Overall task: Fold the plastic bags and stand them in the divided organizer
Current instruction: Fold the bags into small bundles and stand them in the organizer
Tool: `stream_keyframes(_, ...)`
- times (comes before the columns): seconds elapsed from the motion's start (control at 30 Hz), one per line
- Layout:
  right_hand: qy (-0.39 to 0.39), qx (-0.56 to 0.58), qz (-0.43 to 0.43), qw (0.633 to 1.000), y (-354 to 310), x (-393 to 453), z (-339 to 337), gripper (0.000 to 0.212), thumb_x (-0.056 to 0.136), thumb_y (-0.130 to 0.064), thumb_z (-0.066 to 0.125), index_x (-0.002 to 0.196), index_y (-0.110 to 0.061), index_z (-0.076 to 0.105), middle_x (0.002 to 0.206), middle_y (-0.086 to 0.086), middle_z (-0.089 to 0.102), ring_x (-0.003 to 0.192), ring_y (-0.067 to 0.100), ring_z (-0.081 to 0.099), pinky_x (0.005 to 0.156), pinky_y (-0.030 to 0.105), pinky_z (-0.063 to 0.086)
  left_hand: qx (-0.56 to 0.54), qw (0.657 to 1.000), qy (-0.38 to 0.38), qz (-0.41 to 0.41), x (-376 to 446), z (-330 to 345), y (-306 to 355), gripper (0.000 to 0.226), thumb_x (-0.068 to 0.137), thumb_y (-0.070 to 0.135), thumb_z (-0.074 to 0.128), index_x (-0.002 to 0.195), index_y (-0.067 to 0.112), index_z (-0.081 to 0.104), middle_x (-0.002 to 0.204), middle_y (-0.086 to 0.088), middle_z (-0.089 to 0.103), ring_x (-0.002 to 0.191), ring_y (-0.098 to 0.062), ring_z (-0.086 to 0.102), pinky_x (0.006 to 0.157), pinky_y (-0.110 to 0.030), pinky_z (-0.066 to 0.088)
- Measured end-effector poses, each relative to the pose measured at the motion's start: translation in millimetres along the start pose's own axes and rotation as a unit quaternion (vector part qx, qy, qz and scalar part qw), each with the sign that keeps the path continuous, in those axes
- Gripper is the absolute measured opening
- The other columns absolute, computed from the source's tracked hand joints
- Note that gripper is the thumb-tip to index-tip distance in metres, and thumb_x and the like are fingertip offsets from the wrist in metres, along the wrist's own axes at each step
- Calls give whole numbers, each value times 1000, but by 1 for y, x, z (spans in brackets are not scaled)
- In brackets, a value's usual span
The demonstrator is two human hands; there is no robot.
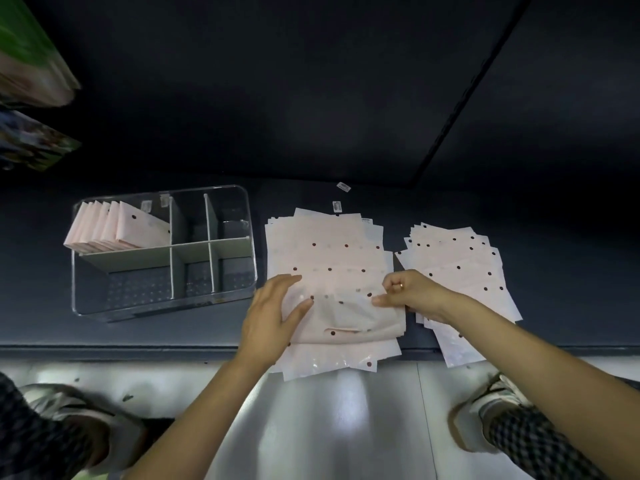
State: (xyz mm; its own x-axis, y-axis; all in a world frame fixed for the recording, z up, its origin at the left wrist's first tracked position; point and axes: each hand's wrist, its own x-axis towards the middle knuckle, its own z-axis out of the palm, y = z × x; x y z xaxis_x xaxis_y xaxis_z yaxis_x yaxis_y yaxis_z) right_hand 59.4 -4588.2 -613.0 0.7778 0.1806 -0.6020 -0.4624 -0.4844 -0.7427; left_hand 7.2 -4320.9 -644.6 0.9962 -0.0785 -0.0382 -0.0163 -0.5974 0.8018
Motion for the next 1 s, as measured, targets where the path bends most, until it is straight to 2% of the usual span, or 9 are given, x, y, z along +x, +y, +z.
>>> stream_keyframes(0.17,-123,-13,-7,992,23,-23,5,10,79,-11,74,78,-10,64,59,-9,50,58,3,45,60,11,37,-53,981,-168,-85,1,-1,-13,34,81,42,70,112,34,60,109,14,62,103,-4,55,79,-11,41)
stream_keyframes(0.23,-142,-91,-15,986,32,-29,7,18,76,-3,75,89,-13,69,63,-13,56,61,0,49,63,10,40,-27,971,-229,-61,-2,-3,-16,23,78,31,76,99,28,68,97,8,68,94,-9,61,75,-12,44)
stream_keyframes(0.33,-141,-165,-12,976,42,-36,8,35,68,6,78,96,-15,70,72,-10,57,67,1,53,67,10,43,45,953,-298,-29,-9,-7,-18,10,76,20,78,80,28,72,77,13,66,73,-8,55,74,-27,47)
stream_keyframes(0.53,-92,-115,-48,988,40,-41,3,34,76,5,72,96,-22,68,74,-6,69,69,5,61,73,15,47,40,869,-488,-71,-23,-20,-5,23,72,48,76,71,26,75,65,13,61,65,2,50,66,-15,38)
stream_keyframes(0.6,-44,-100,-74,991,33,-38,1,32,80,4,68,95,-24,66,69,-8,69,67,1,61,73,12,45,33,891,-446,-79,-22,-22,1,33,75,56,69,63,25,73,64,6,59,66,-4,49,67,-19,40)
stream_keyframes(0.67,21,-95,-101,990,25,-31,-1,28,83,2,66,91,-25,66,64,-11,65,66,-1,60,75,13,44,27,941,-333,-58,-20,-22,7,36,81,54,65,62,23,69,67,-2,62,65,-7,49,67,-26,41)
stream_keyframes(0.77,100,-93,-125,983,10,-16,-6,22,87,0,62,90,-22,66,67,-11,60,76,6,59,85,22,47,76,984,-162,15,-20,-18,15,30,86,50,59,76,24,68,75,8,64,68,-3,52,68,-27,44)
stream_keyframes(0.9,188,-106,-135,967,-12,16,-13,16,88,-3,61,93,-18,66,86,-4,64,90,17,57,85,27,44,156,968,-36,192,-24,-5,18,22,88,40,61,97,22,71,105,10,67,96,-14,61,83,-27,47)
stream_keyframes(1.0,234,-127,-129,955,-24,44,-17,15,89,-3,59,95,-15,67,94,-1,65,90,12,55,81,25,42,228,943,-27,242,-23,10,13,40,81,39,71,114,18,68,127,-2,62,115,-24,60,95,-41,50)
